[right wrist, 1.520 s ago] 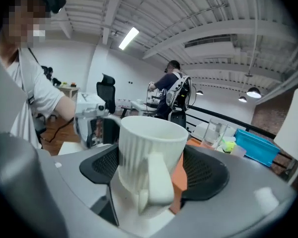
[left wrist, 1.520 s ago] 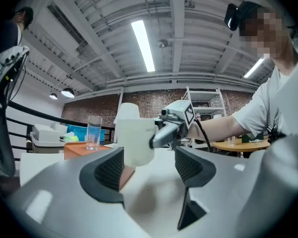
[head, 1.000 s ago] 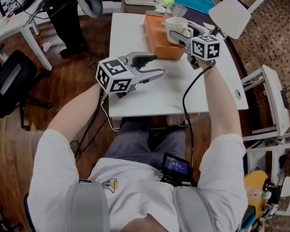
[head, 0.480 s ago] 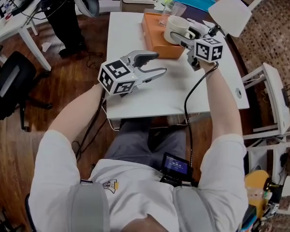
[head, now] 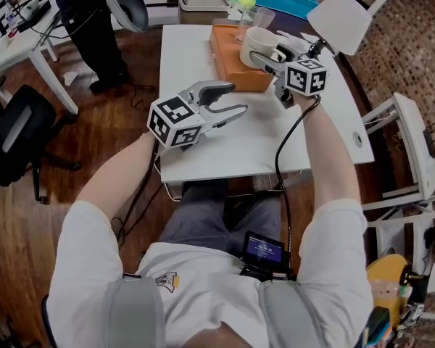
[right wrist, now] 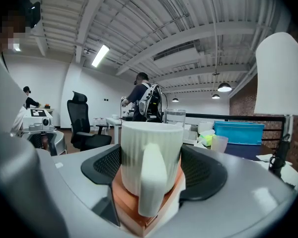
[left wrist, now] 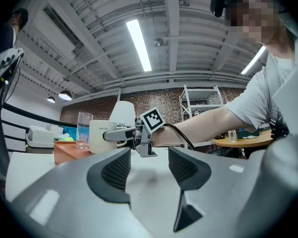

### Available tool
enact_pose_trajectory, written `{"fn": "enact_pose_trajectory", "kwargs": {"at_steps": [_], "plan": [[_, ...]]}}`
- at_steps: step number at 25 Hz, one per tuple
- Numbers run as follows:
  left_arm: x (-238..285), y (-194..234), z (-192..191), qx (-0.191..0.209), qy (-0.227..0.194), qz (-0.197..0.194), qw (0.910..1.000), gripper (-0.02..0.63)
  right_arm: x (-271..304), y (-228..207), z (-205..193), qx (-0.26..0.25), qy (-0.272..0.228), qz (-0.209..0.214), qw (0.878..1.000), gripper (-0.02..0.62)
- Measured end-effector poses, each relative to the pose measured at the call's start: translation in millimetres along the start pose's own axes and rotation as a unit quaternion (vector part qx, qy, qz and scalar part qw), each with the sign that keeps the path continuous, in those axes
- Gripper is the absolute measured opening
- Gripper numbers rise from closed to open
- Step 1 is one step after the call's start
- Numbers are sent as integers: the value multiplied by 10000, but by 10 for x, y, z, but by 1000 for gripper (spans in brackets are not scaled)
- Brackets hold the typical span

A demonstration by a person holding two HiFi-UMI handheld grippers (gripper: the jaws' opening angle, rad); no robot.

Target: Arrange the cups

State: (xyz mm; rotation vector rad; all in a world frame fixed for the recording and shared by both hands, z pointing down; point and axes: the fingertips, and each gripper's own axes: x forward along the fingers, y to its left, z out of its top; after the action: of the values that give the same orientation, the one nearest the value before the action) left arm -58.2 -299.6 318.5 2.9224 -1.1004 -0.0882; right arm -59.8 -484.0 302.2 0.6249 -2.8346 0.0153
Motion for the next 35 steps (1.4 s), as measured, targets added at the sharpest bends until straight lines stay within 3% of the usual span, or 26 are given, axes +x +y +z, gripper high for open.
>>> {"fn": "enact_pose_trajectory", "kwargs": {"at_steps": [8,14,19,27,32,35], "plan": [[-45,-14,-30,-28,126,-28,9999,241,-520,38,160,393,-542,-311,9973,308],[-85,-125,-125,-97,398,-71,9991,203,-1226,464,-62,611,-407,-477,9962,171],[-66,-294,-189,-134,608,-88,9980,158,-1702,863,-316,597,-397,-608,9956,8],[-134,-751,-175,-126,693,-250,9972,82,-2371,1358,-745,862,-486,-545,9936,0],[-262,-1165,-243,-129,931,-391,9948,1,-2717,1791,-1373,1138,-261,-653,9910,0],[-330,-1350,-250,-43,938,-459,9945,0,-2791,2017,-1687,1346,-201,-675,9884,0]]}}
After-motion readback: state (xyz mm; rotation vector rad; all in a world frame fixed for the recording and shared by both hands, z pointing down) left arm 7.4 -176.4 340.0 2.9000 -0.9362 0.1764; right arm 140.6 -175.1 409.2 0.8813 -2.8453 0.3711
